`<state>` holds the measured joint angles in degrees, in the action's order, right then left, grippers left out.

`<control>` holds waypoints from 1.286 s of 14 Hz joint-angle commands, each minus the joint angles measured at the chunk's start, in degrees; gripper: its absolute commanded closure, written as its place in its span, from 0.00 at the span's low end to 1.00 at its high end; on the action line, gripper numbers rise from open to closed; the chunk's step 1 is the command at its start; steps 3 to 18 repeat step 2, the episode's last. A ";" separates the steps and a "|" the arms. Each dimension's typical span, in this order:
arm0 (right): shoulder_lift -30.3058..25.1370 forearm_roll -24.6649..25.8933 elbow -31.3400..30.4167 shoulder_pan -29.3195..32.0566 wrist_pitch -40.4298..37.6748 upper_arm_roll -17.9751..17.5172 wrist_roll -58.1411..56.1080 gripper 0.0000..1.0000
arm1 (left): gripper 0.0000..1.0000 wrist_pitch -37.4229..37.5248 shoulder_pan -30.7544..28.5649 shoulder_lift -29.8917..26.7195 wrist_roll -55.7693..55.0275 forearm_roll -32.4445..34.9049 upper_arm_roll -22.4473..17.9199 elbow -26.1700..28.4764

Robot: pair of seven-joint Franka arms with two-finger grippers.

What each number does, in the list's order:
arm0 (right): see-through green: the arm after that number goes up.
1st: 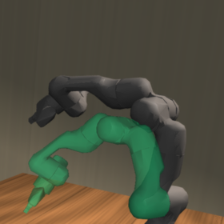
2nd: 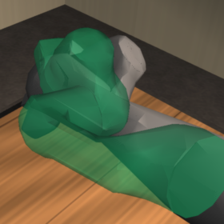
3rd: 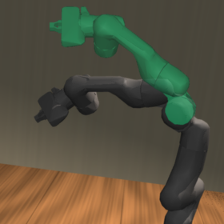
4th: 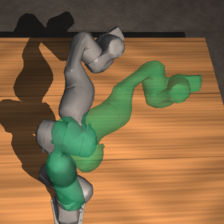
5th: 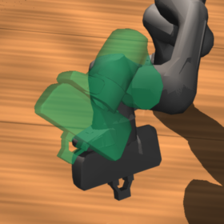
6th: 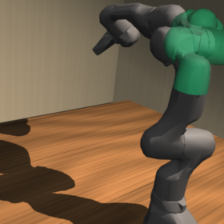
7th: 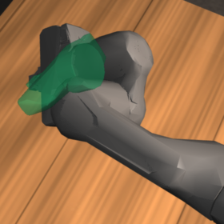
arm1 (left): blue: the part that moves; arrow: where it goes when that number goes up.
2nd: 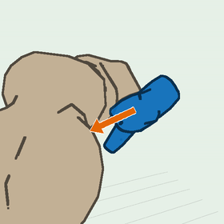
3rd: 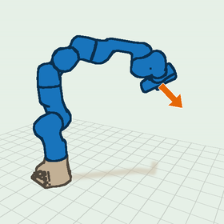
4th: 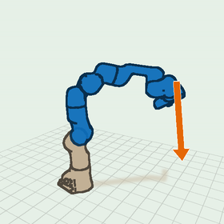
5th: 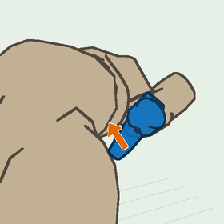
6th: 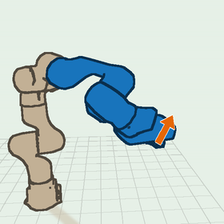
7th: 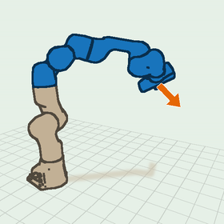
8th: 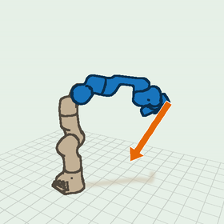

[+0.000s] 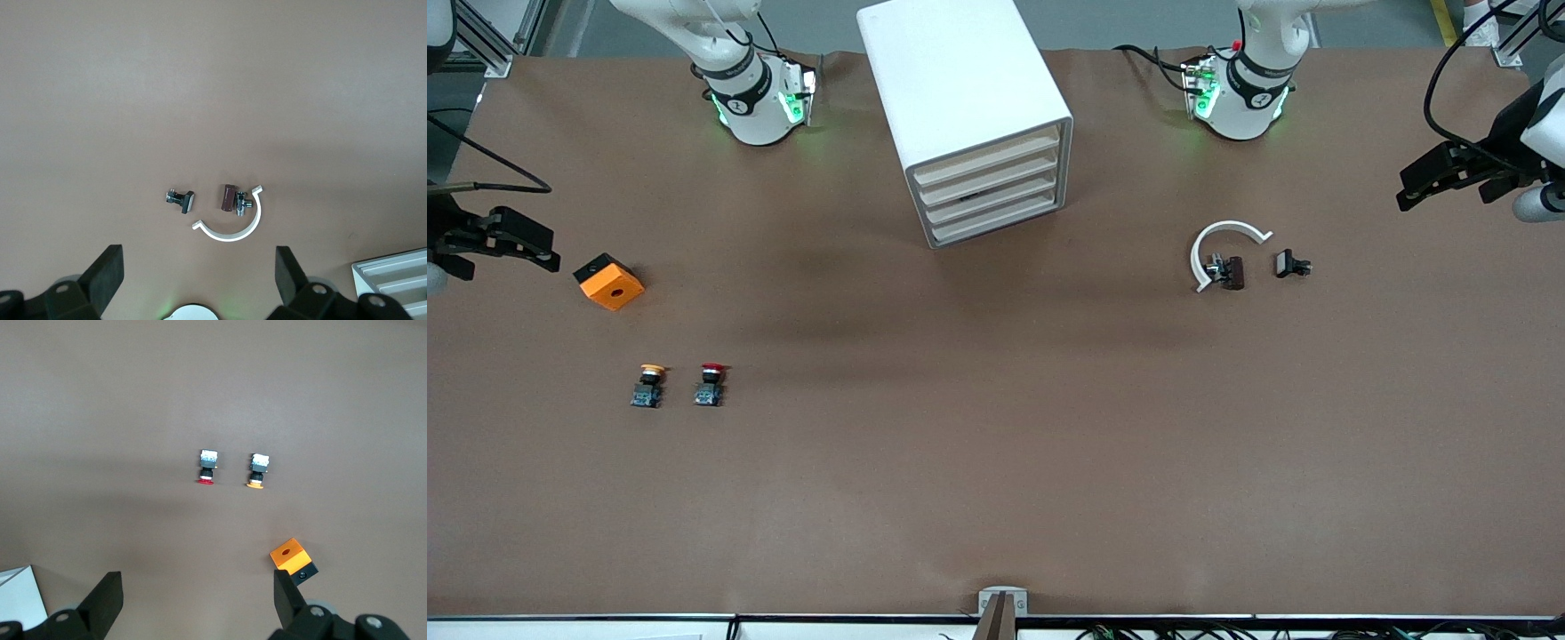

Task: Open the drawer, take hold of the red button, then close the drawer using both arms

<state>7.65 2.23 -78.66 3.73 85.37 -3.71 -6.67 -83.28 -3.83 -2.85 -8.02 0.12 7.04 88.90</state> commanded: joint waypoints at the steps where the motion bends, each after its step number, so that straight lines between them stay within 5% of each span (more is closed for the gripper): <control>1: 0.17 -0.91 0.70 0.31 0.76 -0.34 -0.18 0.00 | 0.00 0.23 -0.12 0.31 0.64 0.32 -0.01 -1.01; 18: 0.17 -0.91 0.62 0.31 0.77 -0.34 -0.18 0.00 | 0.00 0.31 -0.12 0.31 0.64 0.32 -0.01 -1.01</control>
